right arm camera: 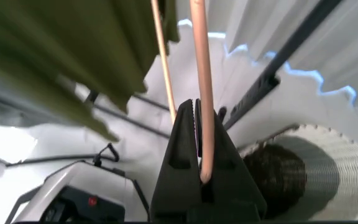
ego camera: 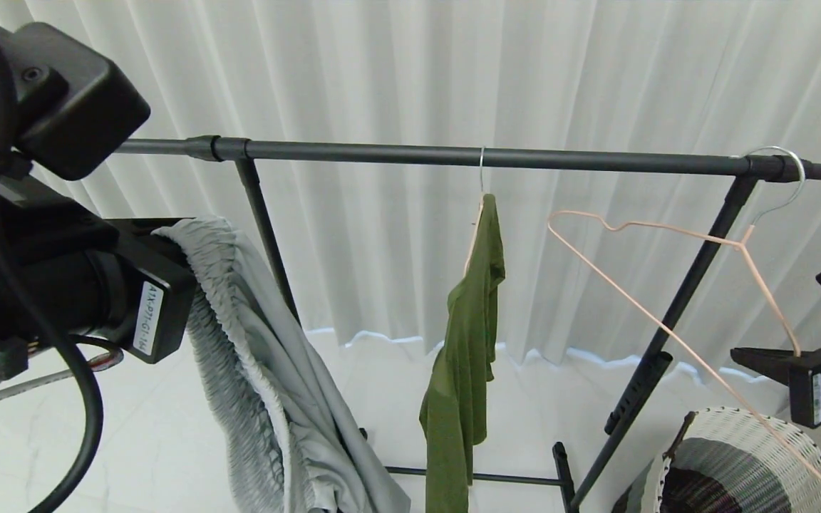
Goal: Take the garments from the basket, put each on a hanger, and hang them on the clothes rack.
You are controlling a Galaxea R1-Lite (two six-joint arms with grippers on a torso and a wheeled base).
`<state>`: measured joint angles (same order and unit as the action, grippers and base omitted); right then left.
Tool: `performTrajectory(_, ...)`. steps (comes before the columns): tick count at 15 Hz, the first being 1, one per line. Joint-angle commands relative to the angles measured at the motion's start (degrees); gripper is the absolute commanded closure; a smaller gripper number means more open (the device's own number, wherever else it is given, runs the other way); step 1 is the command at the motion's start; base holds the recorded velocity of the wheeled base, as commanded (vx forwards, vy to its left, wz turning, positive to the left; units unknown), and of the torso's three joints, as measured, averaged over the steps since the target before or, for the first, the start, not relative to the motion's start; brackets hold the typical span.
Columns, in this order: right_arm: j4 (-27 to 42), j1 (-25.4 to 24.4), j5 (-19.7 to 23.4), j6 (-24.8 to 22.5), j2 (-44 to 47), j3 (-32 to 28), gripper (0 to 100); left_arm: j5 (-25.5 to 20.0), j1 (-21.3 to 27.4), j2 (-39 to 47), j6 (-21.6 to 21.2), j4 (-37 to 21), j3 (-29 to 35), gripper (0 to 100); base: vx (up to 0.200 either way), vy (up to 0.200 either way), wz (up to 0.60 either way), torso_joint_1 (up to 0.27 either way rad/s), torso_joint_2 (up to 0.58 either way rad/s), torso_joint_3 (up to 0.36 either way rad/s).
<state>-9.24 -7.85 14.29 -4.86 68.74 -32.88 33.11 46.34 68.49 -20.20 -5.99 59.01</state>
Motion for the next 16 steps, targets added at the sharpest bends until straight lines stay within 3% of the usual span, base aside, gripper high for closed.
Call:
performTrajectory(1, 1.0, -0.9, 0.0, -0.3, -4.0, 0.3, 100, 0.0, 0.0, 0.1, 0.0, 0.0, 0.0, 100, -0.2, 0.0, 0.0, 0.002, 0.0, -0.002)
performTrajectory(3, 1.4, -1.8, 0.0, -0.8, -4.4, 0.3, 100, 0.0, -0.1, 0.2, 0.0, 0.0, 0.0, 100, -0.2, 0.0, 0.0, 0.002, 0.0, 0.0)
performTrajectory(8, 1.3, -9.6, -2.3, -0.9, -4.2, -0.3, 100, 0.0, -0.4, -0.2, 0.1, 0.0, -1.9, 100, -0.2, 0.0, 0.0, 0.002, 0.0, 0.0)
performTrajectory(13, 1.5, -21.9, -3.3, -0.9, -4.3, -1.6, 100, 0.2, -3.2, 2.4, 0.1, 0.0, -2.3, 100, 0.0, 0.0, 0.0, 0.0, 0.0, 0.0)
performTrajectory(15, 2.1, -25.3, -3.4, -0.8, -4.3, -1.8, 100, 1.5, -5.1, 3.9, 0.1, 0.0, -2.1, 100, 0.0, 0.0, 0.0, 0.0, 0.0, 0.0)
performTrajectory(16, 4.5, -30.5, -3.9, -0.8, -4.4, -2.1, 100, 5.3, -6.1, 7.0, 0.9, 0.1, -0.8, 100, 0.0, 0.0, 0.0, 0.0, 0.0, 0.0)
